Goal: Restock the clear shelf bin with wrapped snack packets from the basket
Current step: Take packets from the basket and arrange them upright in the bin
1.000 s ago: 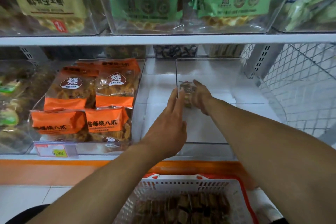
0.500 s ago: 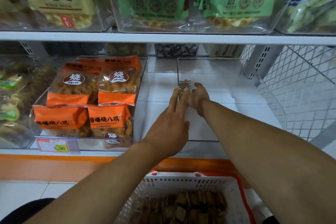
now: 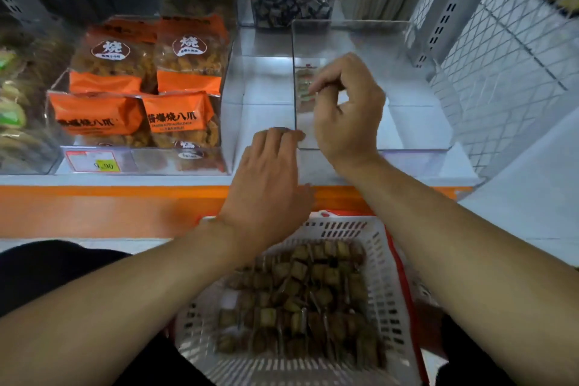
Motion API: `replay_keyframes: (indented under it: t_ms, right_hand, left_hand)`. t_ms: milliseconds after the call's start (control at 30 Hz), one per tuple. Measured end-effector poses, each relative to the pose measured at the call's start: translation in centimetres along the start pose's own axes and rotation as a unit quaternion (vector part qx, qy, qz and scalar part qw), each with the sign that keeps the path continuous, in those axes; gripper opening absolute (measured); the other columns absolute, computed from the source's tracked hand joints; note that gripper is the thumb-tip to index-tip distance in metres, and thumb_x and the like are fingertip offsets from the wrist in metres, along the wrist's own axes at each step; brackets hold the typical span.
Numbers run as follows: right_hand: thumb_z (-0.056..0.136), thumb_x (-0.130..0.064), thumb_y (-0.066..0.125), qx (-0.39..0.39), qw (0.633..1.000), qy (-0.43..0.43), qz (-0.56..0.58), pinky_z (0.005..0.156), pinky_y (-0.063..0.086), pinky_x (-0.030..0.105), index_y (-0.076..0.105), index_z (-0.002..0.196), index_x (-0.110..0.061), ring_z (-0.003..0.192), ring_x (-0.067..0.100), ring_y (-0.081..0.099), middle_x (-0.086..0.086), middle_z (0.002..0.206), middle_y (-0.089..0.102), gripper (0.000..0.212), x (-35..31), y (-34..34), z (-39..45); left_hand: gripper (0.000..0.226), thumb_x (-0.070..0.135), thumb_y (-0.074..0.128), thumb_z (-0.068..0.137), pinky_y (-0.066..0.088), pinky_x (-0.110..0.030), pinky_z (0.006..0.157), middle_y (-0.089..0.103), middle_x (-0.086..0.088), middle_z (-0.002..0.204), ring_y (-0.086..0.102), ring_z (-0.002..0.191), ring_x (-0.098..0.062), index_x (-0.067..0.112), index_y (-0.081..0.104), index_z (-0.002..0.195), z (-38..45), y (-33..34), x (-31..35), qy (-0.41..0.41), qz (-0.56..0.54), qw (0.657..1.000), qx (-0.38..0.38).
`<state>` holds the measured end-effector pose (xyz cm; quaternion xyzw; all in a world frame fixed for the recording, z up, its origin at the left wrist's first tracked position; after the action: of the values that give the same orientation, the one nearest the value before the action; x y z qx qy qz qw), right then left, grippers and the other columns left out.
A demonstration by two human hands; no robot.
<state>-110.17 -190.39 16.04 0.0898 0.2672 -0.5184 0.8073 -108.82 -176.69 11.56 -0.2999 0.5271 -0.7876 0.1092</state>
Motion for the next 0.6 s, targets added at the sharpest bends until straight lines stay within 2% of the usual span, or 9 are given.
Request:
replay_keyframes:
  t_ms: [67,133,233,267,333,367,400,500,600]
  right_hand:
    - [0.077,0.019,0.045,-0.012,0.999,-0.01,0.03,0.064,0.042,0.026,0.058,0.067,0.001,0.066,0.021,0.052,0.011,0.066,0.057,0.025,-0.8,-0.9,-3.5]
    - [0.079,0.014,0.042,-0.063,0.997,-0.005,0.032,0.061,0.042,0.03,0.057,0.065,0.001,0.063,0.024,0.051,0.013,0.066,0.055,0.024,-0.6,-1.5,-7.8]
    - [0.08,0.005,0.047,-0.266,0.963,-0.006,-0.051,0.06,0.048,0.036,0.063,0.067,-0.002,0.065,0.031,0.057,0.013,0.07,0.06,0.022,1.3,-1.3,-16.0]
    - [0.083,0.001,0.049,-0.388,0.915,0.028,-0.108,0.067,0.052,0.039,0.067,0.076,-0.005,0.075,0.032,0.061,0.012,0.08,0.065,0.02,2.8,-1.1,-19.2]
    - [0.089,-0.008,0.055,-0.613,0.743,0.138,-0.231,0.095,0.052,0.045,0.067,0.11,-0.014,0.112,0.03,0.06,0.007,0.117,0.066,0.024,6.3,-2.2,-26.0]
    - [0.091,-0.015,0.059,-0.673,0.669,0.184,-0.257,0.104,0.047,0.045,0.062,0.123,-0.019,0.127,0.028,0.053,0.005,0.135,0.058,0.033,7.9,-3.4,-28.7]
    - [0.091,-0.024,0.061,-0.697,0.631,0.218,-0.262,0.108,0.044,0.042,0.059,0.129,-0.023,0.135,0.027,0.046,0.003,0.145,0.05,0.038,9.1,-4.6,-30.7]
    - [0.095,-0.039,0.054,-0.663,0.643,0.251,-0.289,0.122,0.023,0.051,0.044,0.147,-0.029,0.15,0.03,0.024,0.0,0.16,0.031,0.055,12.0,-6.5,-32.9]
    - [0.099,-0.04,0.049,-0.626,0.664,0.241,-0.329,0.123,0.011,0.058,0.031,0.153,-0.036,0.152,0.029,0.015,-0.002,0.162,0.027,0.058,14.1,-6.2,-33.1]
  left_hand:
    - [0.039,0.03,0.067,0.085,0.043,-0.033,0.085,0.063,-0.001,0.116,0.057,0.107,-0.024,0.022,0.054,0.121,-1.4,1.6,-0.9,-0.013,0.012,0.998,-0.064]
    - [0.03,0.039,0.063,0.088,0.048,-0.032,0.081,0.066,0.002,0.112,0.063,0.101,-0.022,0.027,0.056,0.115,-3.3,4.4,-2.4,-0.047,0.026,0.978,-0.201]
    - [0.035,0.039,0.055,0.094,0.045,-0.028,0.081,0.067,-0.006,0.122,0.065,0.109,-0.027,0.022,0.061,0.124,-7.0,10.5,-4.6,-0.017,0.081,0.899,-0.431]
    - [0.036,0.038,0.055,0.096,0.046,-0.029,0.082,0.067,-0.009,0.125,0.064,0.111,-0.029,0.019,0.062,0.126,-8.3,12.5,-5.0,-0.007,0.074,0.866,-0.494]
    - [0.036,0.038,0.057,0.099,0.046,-0.031,0.087,0.064,-0.014,0.127,0.062,0.113,-0.032,0.016,0.061,0.128,-10.3,15.8,-5.5,-0.014,0.021,0.823,-0.568]
    - [0.037,0.039,0.057,0.1,0.046,-0.032,0.086,0.063,-0.014,0.128,0.061,0.114,-0.032,0.015,0.061,0.128,-11.0,17.3,-5.7,-0.027,-0.004,0.815,-0.58]
    - [0.038,0.04,0.057,0.1,0.047,-0.029,0.083,0.063,-0.014,0.129,0.061,0.112,-0.029,0.015,0.06,0.129,-11.3,18.5,-5.9,-0.041,-0.024,0.816,-0.576]
    - [0.04,0.042,0.059,0.098,0.043,-0.012,0.068,0.063,-0.007,0.13,0.058,0.103,-0.015,0.02,0.059,0.131,-11.2,21.9,-6.6,-0.081,-0.063,0.86,-0.5]
    - [0.044,0.036,0.06,0.096,0.05,-0.042,0.101,0.059,-0.012,0.138,0.057,0.125,-0.031,0.017,0.056,0.137,-10.8,25.3,-6.6,-0.122,-0.132,0.875,-0.449]
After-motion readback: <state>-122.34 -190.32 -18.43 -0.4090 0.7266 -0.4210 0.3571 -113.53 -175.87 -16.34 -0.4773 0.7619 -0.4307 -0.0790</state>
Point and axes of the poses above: each hand's wrist, its own z-axis towards the middle knuckle, its own y-axis out of the palm, x = y × z, the point moved 4 cm from there along z, towards the middle knuckle
